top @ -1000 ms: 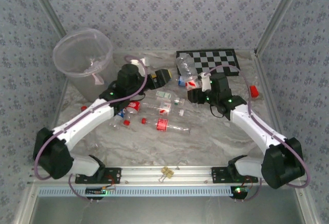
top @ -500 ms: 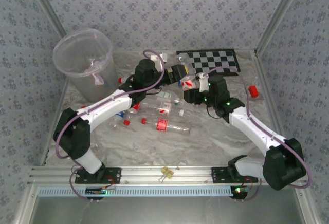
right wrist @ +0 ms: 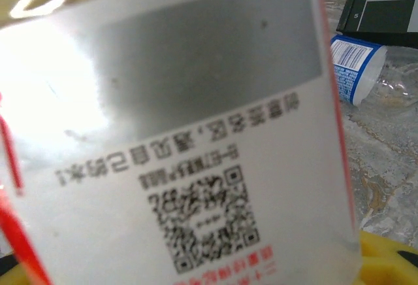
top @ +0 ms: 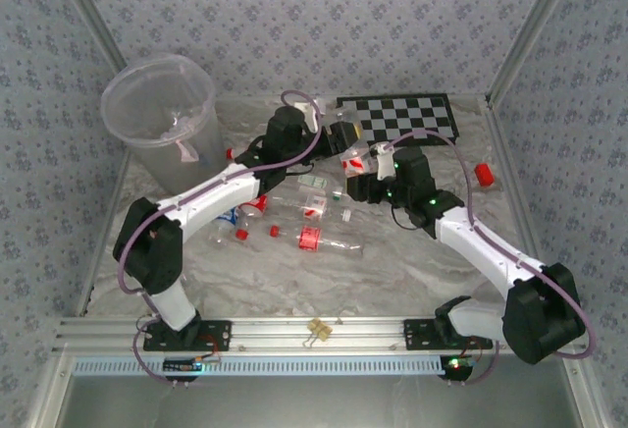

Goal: Put the plastic bottles in the bin

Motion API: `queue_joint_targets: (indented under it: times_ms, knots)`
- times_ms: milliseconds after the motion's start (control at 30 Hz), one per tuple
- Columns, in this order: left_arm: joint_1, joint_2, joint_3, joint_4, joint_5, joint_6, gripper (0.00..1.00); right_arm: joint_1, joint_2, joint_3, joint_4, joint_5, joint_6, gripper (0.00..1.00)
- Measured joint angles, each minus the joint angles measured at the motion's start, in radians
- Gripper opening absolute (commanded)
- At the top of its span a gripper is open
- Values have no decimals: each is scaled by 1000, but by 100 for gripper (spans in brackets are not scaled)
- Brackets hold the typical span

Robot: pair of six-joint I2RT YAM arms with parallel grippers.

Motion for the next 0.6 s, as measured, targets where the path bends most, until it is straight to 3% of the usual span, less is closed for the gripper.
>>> queue_joint_targets:
  times_ms: [100, 167, 200, 400, 600]
  knots:
    - [1, 1, 6, -17, -6, 11, 49, 2, 0, 0, 0, -2, -5, 76]
    - [1, 1, 12, -28, -6, 13, 49, 2, 0, 0, 0, -4, -11, 95]
    - [1, 1, 17, -38, -6, 14, 49, 5, 0, 1, 0, -7, -19, 100]
    - [12, 24, 126, -158, -3, 90, 49, 5, -34, 3, -63, -5, -104, 100]
    - [98, 31, 360, -378, 2, 246, 46, -50, -198, 5, -131, 71, -151, 100]
